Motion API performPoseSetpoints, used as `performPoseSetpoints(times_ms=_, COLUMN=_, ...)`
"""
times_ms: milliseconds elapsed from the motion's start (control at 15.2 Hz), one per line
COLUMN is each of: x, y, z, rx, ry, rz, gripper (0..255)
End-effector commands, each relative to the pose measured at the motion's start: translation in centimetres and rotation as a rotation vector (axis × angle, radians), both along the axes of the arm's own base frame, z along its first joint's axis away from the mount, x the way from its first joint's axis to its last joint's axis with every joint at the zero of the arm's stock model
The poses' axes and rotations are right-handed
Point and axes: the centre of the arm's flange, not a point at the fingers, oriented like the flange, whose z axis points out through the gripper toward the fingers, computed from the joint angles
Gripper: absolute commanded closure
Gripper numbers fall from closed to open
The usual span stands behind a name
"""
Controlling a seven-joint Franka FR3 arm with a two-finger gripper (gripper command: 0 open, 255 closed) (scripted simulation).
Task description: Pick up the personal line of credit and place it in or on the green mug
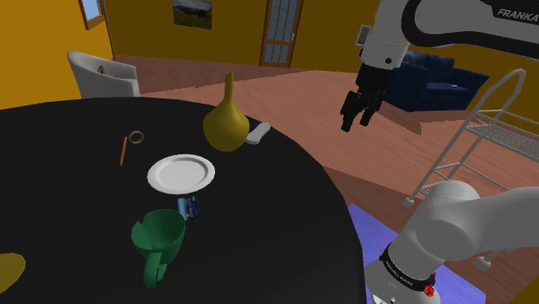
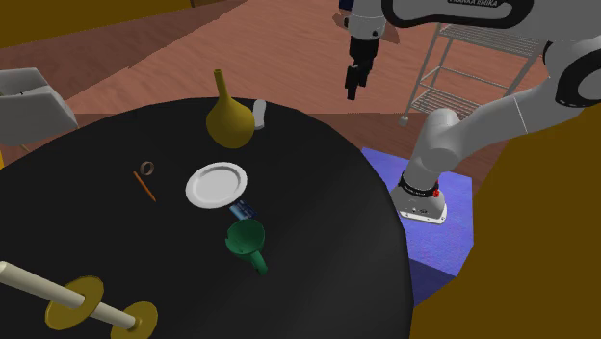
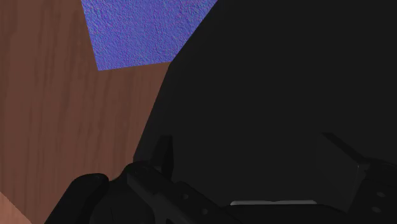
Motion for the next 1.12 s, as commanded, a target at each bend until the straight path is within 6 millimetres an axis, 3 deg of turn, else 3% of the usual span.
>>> performPoseSetpoints(times_ms=0, x=0.0, y=0.0, z=0.0, rx=0.0, ry=0.0, rz=0.0, gripper=0)
performPoseSetpoints(times_ms=1056, x=2.8, y=18.2, z=-10.7, rx=-0.059, ry=-0.253, rz=-0.095, gripper=0)
